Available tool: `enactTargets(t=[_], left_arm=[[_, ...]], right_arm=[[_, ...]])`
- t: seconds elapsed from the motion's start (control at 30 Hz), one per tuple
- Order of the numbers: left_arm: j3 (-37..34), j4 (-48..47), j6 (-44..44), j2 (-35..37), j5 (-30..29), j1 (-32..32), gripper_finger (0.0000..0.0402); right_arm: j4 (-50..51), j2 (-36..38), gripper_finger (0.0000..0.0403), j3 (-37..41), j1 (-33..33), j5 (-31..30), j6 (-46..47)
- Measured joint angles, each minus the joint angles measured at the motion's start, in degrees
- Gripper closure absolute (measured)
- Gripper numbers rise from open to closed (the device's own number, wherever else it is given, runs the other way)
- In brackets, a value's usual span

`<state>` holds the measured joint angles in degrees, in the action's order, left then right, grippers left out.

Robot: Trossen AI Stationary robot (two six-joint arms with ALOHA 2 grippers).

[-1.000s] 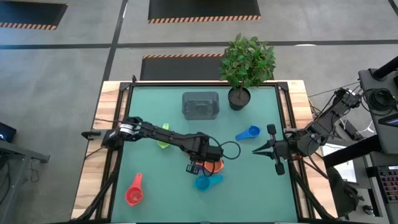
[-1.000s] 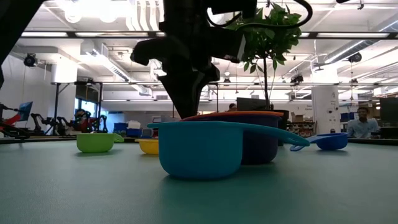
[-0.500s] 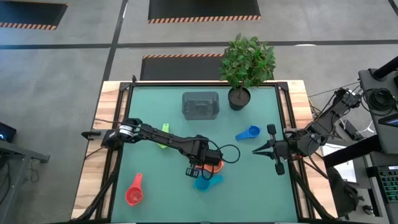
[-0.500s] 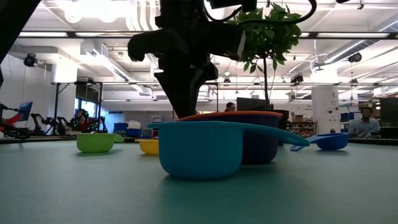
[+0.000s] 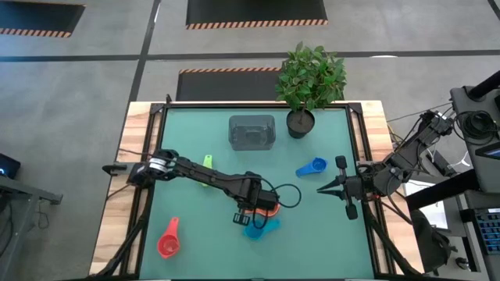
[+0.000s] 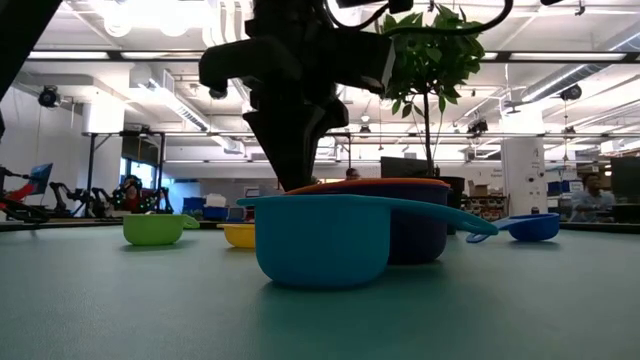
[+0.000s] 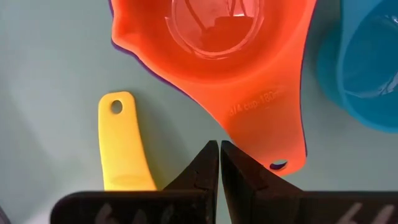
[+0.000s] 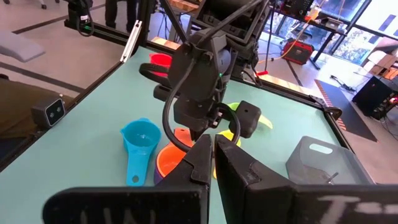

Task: Nest measuring cups in basket
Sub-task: Stack the orange measuring cup into the purple measuring cup, then stack the red measuring cup into the orange measuring cup

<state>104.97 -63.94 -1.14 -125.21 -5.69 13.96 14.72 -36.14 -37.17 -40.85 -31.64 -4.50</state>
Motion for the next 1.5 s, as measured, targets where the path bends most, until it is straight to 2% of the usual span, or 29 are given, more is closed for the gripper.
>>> enactTargets(t=[0.7, 0.93, 1.03, 1.17, 1.33, 1.5], left_arm=[[0.00, -1.86, 0.58, 0.22, -0.07, 0.76, 0.0402], [-2.06, -3.54, -0.34, 6.70, -2.93, 1.09, 0.0402], [-6.56, 0.74, -0.39, 11.24, -2.99, 1.55, 0.0402], [-16.56, 9.07, 2.07, 19.21, -2.97, 2.51, 0.0402], [-28.04, 15.84, 9.28, 28.01, -2.96, 3.70, 0.0402], [-35.31, 17.19, 17.61, 33.58, -3.97, 4.94, 0.0402]], right_arm=[[0.00, 0.00, 0.0394, 0.00, 0.01, 0.00, 0.20], [-0.01, -0.02, 0.0394, 0.00, 0.00, 0.00, 0.27], [0.00, -0.02, 0.0394, 0.00, 0.01, 0.00, 0.42], [0.03, -0.02, 0.0394, 0.00, 0.00, 0.00, 0.42], [-0.01, -0.02, 0.0394, 0.00, 0.00, -0.27, 0.14], [-0.59, -0.02, 0.0394, 0.00, -0.01, -4.33, 0.56]])
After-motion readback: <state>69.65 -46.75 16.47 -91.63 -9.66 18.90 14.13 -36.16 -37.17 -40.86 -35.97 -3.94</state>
